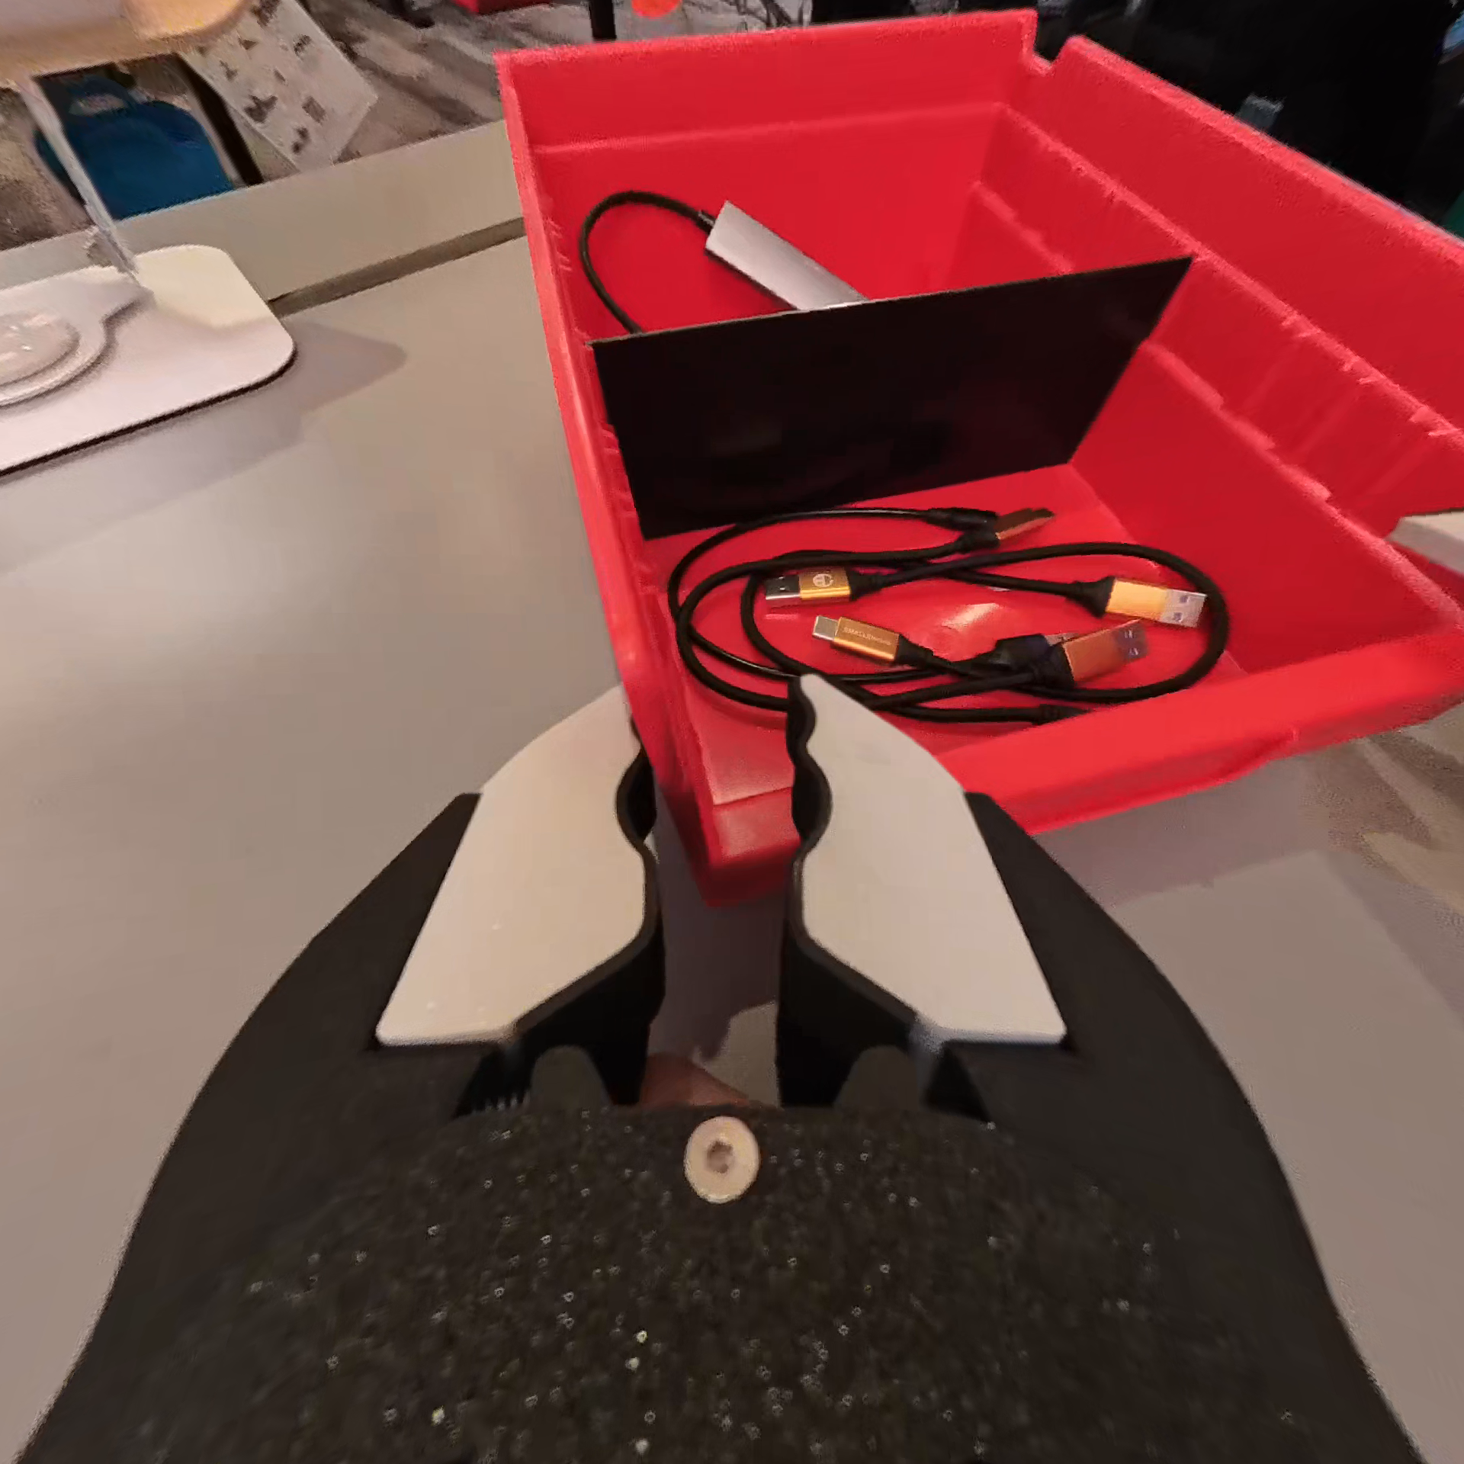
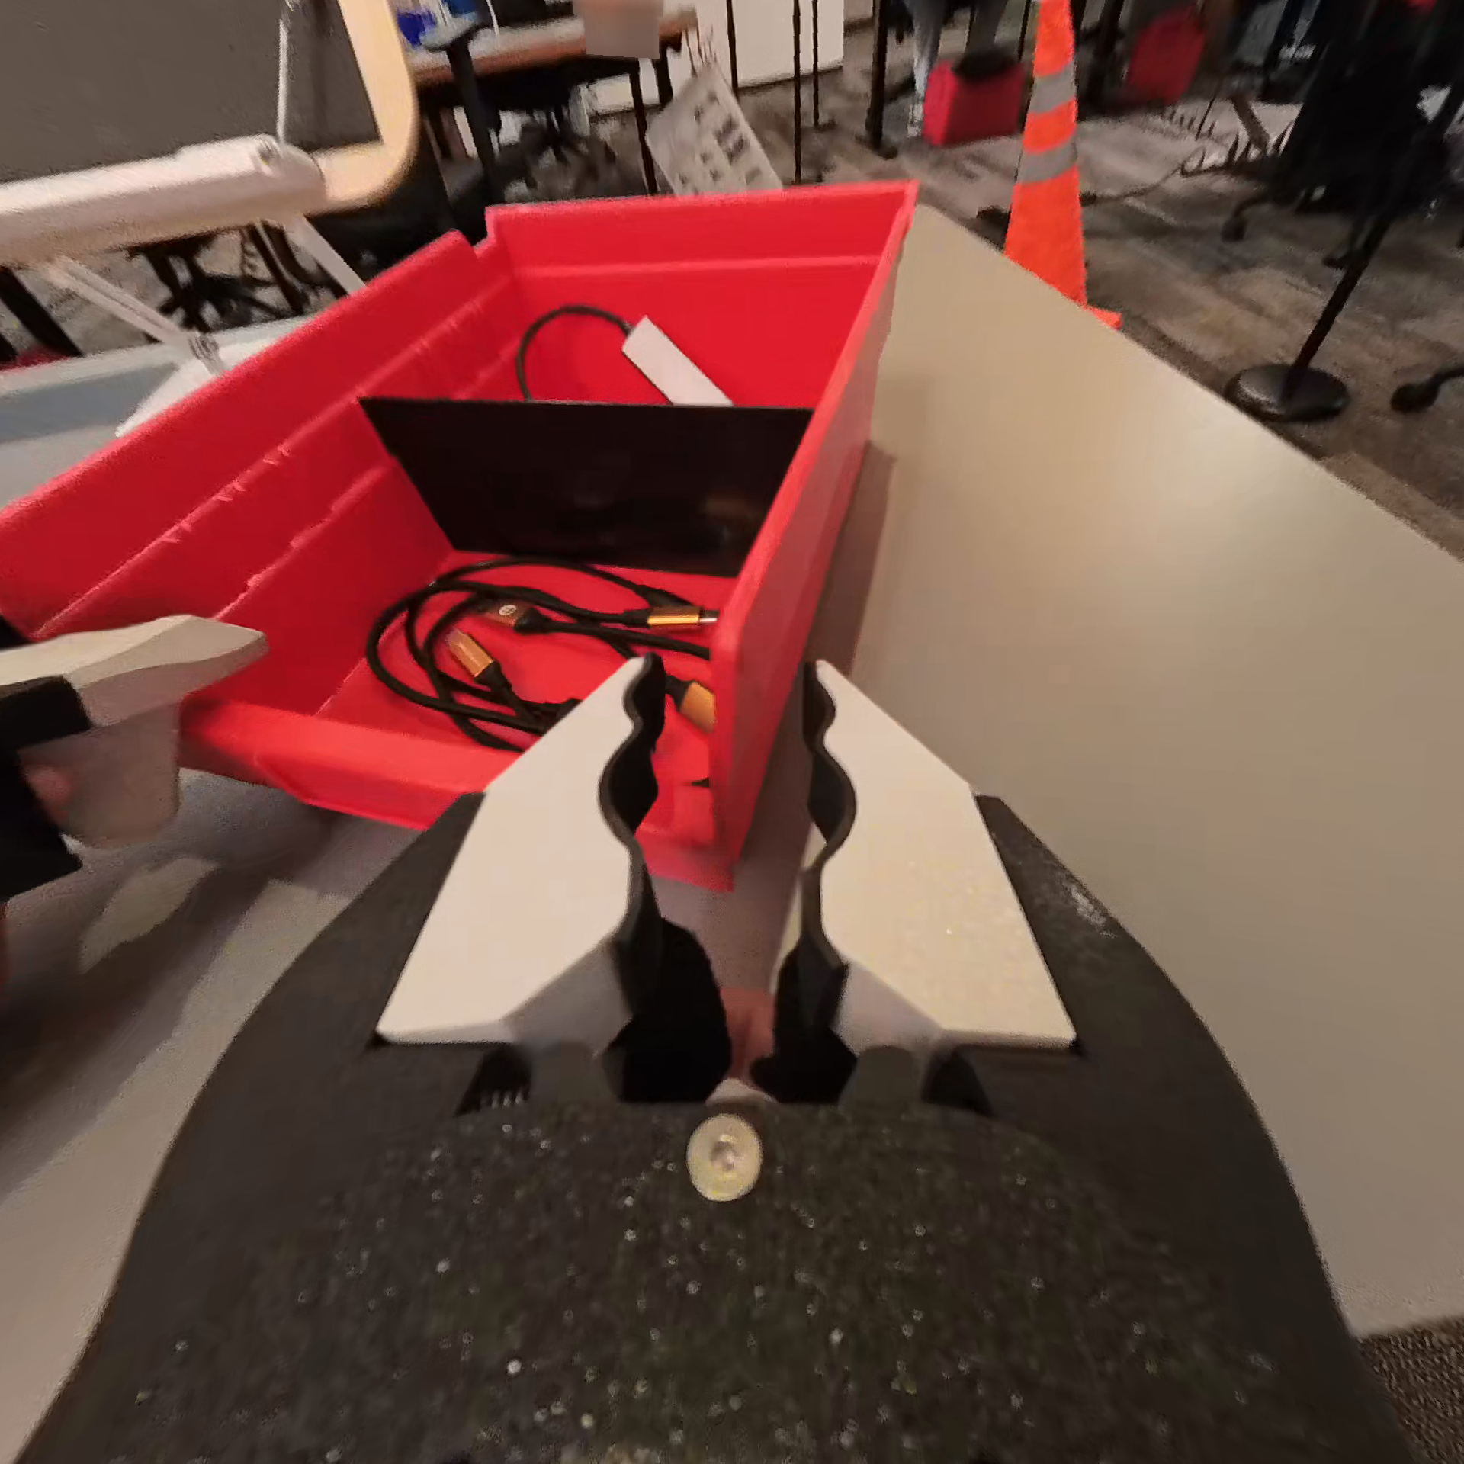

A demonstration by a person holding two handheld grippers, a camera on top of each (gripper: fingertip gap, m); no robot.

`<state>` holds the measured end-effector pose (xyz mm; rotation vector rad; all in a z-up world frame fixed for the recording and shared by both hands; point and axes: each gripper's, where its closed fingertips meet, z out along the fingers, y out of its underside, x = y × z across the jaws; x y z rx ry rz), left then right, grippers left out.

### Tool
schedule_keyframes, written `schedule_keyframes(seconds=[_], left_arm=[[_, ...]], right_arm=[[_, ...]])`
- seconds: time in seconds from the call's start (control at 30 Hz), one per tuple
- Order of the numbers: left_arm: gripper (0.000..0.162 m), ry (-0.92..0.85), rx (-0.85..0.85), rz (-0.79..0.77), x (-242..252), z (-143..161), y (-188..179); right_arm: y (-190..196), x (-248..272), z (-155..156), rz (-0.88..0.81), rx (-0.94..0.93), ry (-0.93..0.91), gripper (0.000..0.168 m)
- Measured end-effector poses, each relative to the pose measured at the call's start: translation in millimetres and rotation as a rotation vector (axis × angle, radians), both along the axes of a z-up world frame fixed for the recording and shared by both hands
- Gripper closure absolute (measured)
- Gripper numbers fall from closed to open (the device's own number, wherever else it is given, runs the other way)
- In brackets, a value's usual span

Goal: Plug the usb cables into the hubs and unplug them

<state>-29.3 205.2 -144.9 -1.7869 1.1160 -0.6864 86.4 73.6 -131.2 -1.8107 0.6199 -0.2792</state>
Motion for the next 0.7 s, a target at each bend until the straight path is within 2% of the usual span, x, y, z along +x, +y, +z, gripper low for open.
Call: schedule_keyframes(seconds=[0.03,0.07,0.1,0.13,0.27,0.47,0.6,0.7], left_arm=[[0.134,0.008,-0.001,0.013,-0.4,0.2,0.5],[0.145,0.017,0.001,0.030,-2.9,1.2,1.7],[0.156,0.019,0.009,0.048,-5.8,2.9,3.1],[0.157,0.016,0.016,0.065,-8.9,3.8,3.4],[0.157,-0.045,0.037,0.122,-33.9,14.7,0.6],[0.158,-0.102,0.129,0.306,-99.7,51.7,30.1],[0.159,-0.071,0.186,0.432,-174.4,58.0,60.4],[0.159,-0.063,0.173,0.538,-233.1,52.9,81.8]], right_arm=[[5.7,1.1,0.6,0.013,0.006,0.007,0.141],[6.1,7.5,1.3,-0.023,0.004,-0.008,0.143],[5.8,11.7,3.6,-0.041,-0.001,-0.039,0.153],[3.8,15.3,4.6,-0.063,-0.014,-0.065,0.164],[14.7,-0.3,14.4,-0.036,0.021,-0.110,0.165],[68.5,-50.3,42.7,0.052,0.097,-0.183,0.167],[119.8,-119.5,63.4,0.200,0.141,-0.232,0.167],[157.6,-171.1,62.4,0.286,0.131,-0.237,0.166]])
